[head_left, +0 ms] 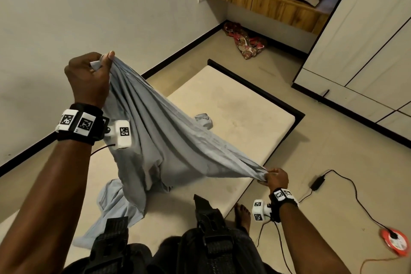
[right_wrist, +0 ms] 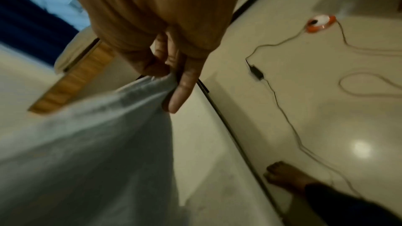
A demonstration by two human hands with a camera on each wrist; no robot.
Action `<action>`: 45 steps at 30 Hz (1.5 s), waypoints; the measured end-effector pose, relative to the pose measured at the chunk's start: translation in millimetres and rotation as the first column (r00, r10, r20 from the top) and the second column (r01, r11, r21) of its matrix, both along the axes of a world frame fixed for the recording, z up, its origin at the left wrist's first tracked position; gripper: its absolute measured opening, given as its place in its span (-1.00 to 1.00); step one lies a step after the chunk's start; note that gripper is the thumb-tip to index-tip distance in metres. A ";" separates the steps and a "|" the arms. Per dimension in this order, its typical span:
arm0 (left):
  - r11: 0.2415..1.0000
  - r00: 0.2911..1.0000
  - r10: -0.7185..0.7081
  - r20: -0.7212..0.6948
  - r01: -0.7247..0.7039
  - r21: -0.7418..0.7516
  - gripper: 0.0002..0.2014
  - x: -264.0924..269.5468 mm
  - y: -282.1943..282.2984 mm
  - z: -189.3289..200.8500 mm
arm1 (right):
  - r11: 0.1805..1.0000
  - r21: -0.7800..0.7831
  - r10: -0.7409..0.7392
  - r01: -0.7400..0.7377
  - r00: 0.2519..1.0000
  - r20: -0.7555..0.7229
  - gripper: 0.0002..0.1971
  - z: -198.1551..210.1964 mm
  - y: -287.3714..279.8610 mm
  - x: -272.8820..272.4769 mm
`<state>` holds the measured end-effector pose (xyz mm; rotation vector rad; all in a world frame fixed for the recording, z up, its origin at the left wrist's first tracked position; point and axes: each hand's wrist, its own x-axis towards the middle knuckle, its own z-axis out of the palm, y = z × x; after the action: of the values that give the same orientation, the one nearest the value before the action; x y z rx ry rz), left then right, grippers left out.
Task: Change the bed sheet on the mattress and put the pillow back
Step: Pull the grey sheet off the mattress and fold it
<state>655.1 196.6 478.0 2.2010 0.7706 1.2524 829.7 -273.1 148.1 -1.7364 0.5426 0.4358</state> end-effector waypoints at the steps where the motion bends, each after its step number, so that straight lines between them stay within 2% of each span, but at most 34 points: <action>1: 1.000 1.000 0.003 0.007 -0.003 0.000 -0.43 -0.7 1.8 2.0 | 0.997 -0.075 0.013 -0.013 1.000 -0.001 -0.81 -6.1 -4.8 -2.7; 3: 1.000 1.000 0.011 0.007 -0.011 0.013 -0.43 -2.4 5.8 5.0 | 0.976 -0.210 0.057 -0.054 0.998 0.008 -0.84 -15.7 -16.3 -7.3; 5: 1.000 1.000 0.003 -0.005 -0.003 0.021 -0.43 -2.6 7.5 4.7 | 0.956 -0.278 0.109 -0.097 0.994 0.027 -0.86 -22.9 -27.3 -8.4; 8: 1.000 1.000 0.012 -0.012 -0.011 0.015 -0.46 1.5 6.0 -0.2 | 0.959 -0.254 0.137 -0.127 0.990 0.022 -0.94 -28.3 -32.3 -9.4; 10: 1.000 1.000 0.014 0.002 -0.014 0.012 -0.44 5.7 4.6 -3.4 | 0.981 -0.167 0.097 -0.099 0.995 -0.024 -0.93 -23.8 -33.4 -8.2; 12: 1.000 1.000 0.011 0.007 -0.011 0.017 -0.43 8.1 5.0 -3.6 | 0.993 0.101 0.077 -0.056 0.972 -0.224 -0.84 -14.8 -40.4 -0.8; 13: 1.000 1.000 0.009 0.007 -0.009 0.012 -0.42 8.4 6.2 -2.8 | 0.971 0.238 0.090 -0.004 0.932 -0.351 -0.71 -10.8 -44.8 3.1; 14: 1.000 1.000 0.007 0.006 -0.007 0.005 -0.42 8.3 7.9 -1.5 | 0.950 0.309 0.091 0.050 0.900 -0.425 -0.64 -10.0 -47.8 5.6; 15: 1.000 1.000 0.004 0.005 -0.004 -0.001 -0.43 8.8 9.4 -0.9 | 0.936 0.335 0.051 0.106 0.903 -0.427 -0.65 -8.0 -48.9 4.8; 17: 1.000 1.000 -0.002 0.010 0.002 -0.004 -0.43 10.9 12.0 -1.8 | 0.928 0.308 -0.100 0.209 0.938 -0.332 -0.91 -4.9 -47.9 2.3; 21: 1.000 1.000 0.014 0.014 -0.014 -0.023 -0.43 13.3 13.6 -2.3 | 0.828 0.395 -0.346 0.398 0.917 -0.198 -0.83 -4.4 -45.8 -2.5; 24: 0.999 1.000 0.009 0.022 -0.008 -0.034 -0.42 14.0 15.7 -1.1 | 0.813 0.408 -0.407 0.416 0.906 -0.114 -0.81 -2.5 -45.2 -3.0; 27: 0.999 1.000 0.006 0.022 -0.005 -0.033 -0.41 16.0 15.8 0.4 | 0.872 0.373 -0.314 0.317 0.947 -0.071 -0.71 -4.4 -46.4 -1.9; 31: 0.999 1.000 0.008 0.023 -0.007 -0.040 -0.40 19.2 11.1 2.9 | 0.898 0.308 -0.310 0.315 0.948 -0.067 -0.79 -3.4 -48.9 2.7; 34: 0.994 0.999 -0.016 0.044 0.021 -0.108 -0.40 30.4 11.4 2.7 | 0.927 0.307 -0.219 0.217 0.975 -0.031 -0.75 -0.3 -47.8 -3.3; 37: 0.977 0.995 -0.060 -0.075 0.043 -0.208 -0.29 56.7 6.8 -1.3 | 0.944 0.321 -0.069 0.073 0.997 -0.022 -0.88 9.5 -43.2 -13.1; 39: 0.949 0.991 -0.082 -0.110 0.044 -0.311 -0.34 76.6 -6.2 -7.2 | 0.933 0.360 0.060 -0.020 0.993 -0.101 -0.89 18.6 -39.1 -20.8; 41: 0.901 0.993 -0.107 -0.057 0.073 -0.427 -0.42 89.9 -24.8 -20.5 | 0.909 0.415 0.116 -0.039 0.980 -0.163 -0.93 28.5 -34.3 -31.2; 44: 0.882 0.972 -0.203 -0.121 0.128 -0.453 -0.61 97.7 -61.7 -51.1 | 0.879 0.476 0.154 -0.044 0.969 -0.194 -0.93 42.1 -24.7 -43.1; 45: 0.877 0.961 -0.232 -0.150 0.140 -0.459 -0.61 95.7 -73.1 -61.9 | 0.870 0.486 0.191 -0.077 0.963 -0.188 -0.94 48.6 -16.7 -47.5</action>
<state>750.8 123.5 416.1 1.9771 0.8046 0.6793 782.1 -289.7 196.7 -1.2558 0.4317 0.8091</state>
